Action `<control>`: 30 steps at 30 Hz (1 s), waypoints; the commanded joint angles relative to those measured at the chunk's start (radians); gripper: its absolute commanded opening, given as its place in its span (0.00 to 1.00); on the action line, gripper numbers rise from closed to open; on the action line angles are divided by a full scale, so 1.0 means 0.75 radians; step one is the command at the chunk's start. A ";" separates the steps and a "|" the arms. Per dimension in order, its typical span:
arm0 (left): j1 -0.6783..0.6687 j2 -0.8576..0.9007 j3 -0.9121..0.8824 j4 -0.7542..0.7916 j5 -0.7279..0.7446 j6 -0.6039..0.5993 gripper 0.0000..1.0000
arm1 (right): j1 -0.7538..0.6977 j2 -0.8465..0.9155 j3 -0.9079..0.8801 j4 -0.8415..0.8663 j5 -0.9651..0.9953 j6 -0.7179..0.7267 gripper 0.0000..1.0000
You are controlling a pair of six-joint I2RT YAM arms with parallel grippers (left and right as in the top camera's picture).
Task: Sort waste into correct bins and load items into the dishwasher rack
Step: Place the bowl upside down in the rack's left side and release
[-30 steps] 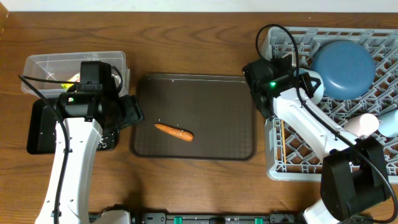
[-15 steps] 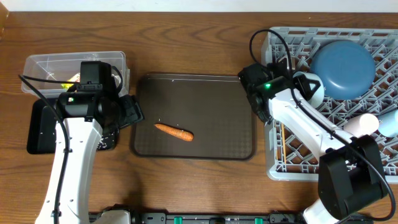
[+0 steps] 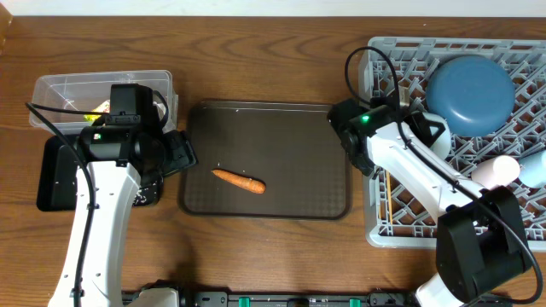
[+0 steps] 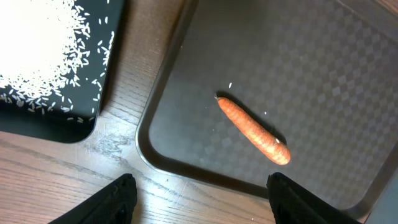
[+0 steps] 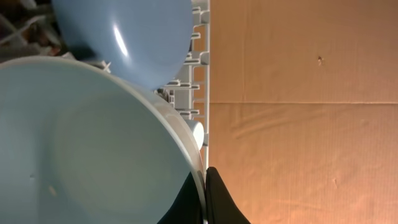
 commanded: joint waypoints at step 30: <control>0.006 0.001 0.009 -0.015 -0.012 0.008 0.70 | 0.095 0.015 -0.001 0.018 -0.761 0.073 0.75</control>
